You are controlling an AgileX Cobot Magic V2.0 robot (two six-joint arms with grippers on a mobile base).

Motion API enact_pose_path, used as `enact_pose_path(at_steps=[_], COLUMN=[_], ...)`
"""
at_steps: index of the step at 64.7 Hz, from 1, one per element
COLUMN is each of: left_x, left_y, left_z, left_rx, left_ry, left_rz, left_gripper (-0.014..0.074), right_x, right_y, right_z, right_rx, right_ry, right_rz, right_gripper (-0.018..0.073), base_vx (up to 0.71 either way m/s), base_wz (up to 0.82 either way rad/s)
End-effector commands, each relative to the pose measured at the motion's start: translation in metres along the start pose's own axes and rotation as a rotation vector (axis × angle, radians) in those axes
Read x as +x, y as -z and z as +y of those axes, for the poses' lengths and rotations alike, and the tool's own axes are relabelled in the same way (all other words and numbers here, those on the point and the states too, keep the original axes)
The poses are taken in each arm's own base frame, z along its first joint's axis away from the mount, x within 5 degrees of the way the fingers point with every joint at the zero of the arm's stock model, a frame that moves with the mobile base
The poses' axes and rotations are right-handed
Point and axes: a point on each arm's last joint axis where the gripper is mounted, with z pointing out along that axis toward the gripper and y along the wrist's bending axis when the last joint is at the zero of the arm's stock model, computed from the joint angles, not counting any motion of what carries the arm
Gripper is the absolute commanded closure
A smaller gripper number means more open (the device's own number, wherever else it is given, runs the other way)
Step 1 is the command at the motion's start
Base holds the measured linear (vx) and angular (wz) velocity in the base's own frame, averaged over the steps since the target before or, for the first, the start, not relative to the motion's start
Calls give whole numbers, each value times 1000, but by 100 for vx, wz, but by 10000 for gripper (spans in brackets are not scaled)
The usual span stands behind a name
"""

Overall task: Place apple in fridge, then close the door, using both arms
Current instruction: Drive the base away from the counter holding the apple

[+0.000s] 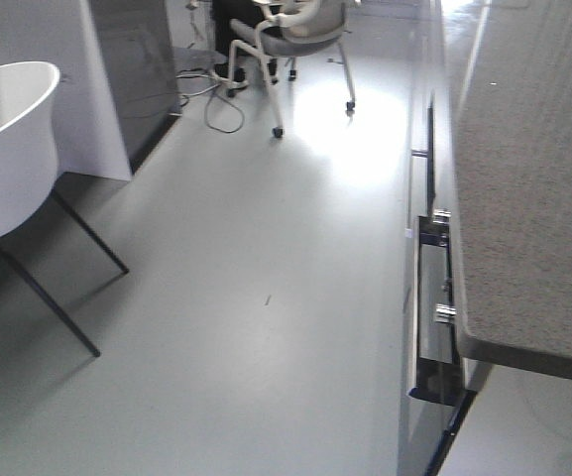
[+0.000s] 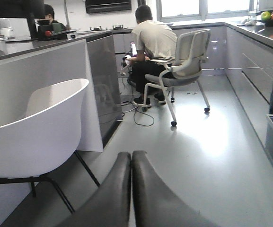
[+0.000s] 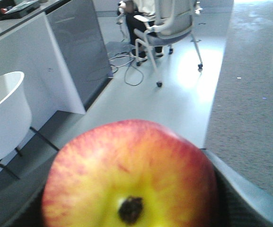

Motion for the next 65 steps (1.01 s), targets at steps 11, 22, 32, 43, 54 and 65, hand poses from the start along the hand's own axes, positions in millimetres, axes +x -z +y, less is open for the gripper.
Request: enact_pose_path(at_steps=[11, 22, 32, 43, 54, 65], left_x=[-13, -13, -13, -13, -13, -13], left_y=[3, 3, 3, 3, 3, 3], left_z=[0, 0, 0, 0, 0, 0], left_rx=[1, 1, 1, 1, 1, 1], left_ry=[12, 12, 12, 12, 12, 12], left_rz=[-106, -106, -106, -106, -106, -106], left_gripper=[603, 603, 603, 603, 603, 603], right_x=[-19, -19, -19, -19, -19, -19], right_y=[16, 16, 16, 16, 16, 16], right_z=[4, 4, 4, 4, 4, 4], right_rx=[-6, -6, -6, -6, -6, -6], right_ry=[7, 7, 7, 7, 7, 7], right_rz=[-140, -140, -140, -140, -140, -140], right_gripper=[500, 500, 500, 500, 500, 500], base_vx=[-7, -7, -6, -5, -3, -2], base_wz=[34, 32, 27, 22, 17, 17])
